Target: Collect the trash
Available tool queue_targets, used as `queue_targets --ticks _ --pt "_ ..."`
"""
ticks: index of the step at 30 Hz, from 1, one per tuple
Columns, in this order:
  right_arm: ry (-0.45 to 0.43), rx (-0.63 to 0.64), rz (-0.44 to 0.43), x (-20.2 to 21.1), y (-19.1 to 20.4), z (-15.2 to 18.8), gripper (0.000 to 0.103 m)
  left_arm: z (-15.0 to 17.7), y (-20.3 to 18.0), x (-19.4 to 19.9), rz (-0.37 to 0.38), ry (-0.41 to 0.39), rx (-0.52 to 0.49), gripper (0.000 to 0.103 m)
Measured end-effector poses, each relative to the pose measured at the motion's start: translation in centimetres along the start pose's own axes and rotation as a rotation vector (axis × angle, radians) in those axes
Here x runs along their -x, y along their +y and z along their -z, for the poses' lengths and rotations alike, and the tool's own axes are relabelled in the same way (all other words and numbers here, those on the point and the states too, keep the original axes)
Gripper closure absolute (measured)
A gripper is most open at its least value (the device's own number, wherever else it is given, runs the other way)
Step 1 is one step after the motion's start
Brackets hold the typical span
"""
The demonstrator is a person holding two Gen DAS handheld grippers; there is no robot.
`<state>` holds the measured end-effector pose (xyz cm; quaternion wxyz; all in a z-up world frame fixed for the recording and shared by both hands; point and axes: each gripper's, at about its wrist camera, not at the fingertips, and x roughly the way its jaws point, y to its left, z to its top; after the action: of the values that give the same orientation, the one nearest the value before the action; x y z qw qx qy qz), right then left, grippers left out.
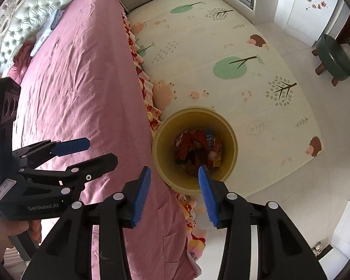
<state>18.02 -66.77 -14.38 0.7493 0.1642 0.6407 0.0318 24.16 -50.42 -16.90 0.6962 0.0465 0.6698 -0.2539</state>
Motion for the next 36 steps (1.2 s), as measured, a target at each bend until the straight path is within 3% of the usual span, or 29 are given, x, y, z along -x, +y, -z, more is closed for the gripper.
queue_targets --ticks 11,20,27,31,36 --pt "-0.004 0.055 -0.011 1.0 3.4 0.2 0.061 2.5 3.9 2.9 -0.022 -0.040 0.067 0.025" --pt "0.009 0.160 -0.049 1.8 10.0 2.0 0.061 6.6 8.3 7.2 -0.043 -0.088 0.145 0.023" --pt "0.013 0.243 -0.063 1.9 15.9 4.4 0.060 11.3 11.8 10.3 -0.078 -0.121 0.205 0.018" --pt "-0.015 0.306 -0.066 2.1 19.7 6.1 0.052 14.6 14.1 12.0 -0.128 -0.142 0.246 0.014" --pt "0.010 0.360 -0.103 1.8 23.7 7.8 0.050 18.9 17.0 14.2 -0.150 -0.176 0.309 0.012"
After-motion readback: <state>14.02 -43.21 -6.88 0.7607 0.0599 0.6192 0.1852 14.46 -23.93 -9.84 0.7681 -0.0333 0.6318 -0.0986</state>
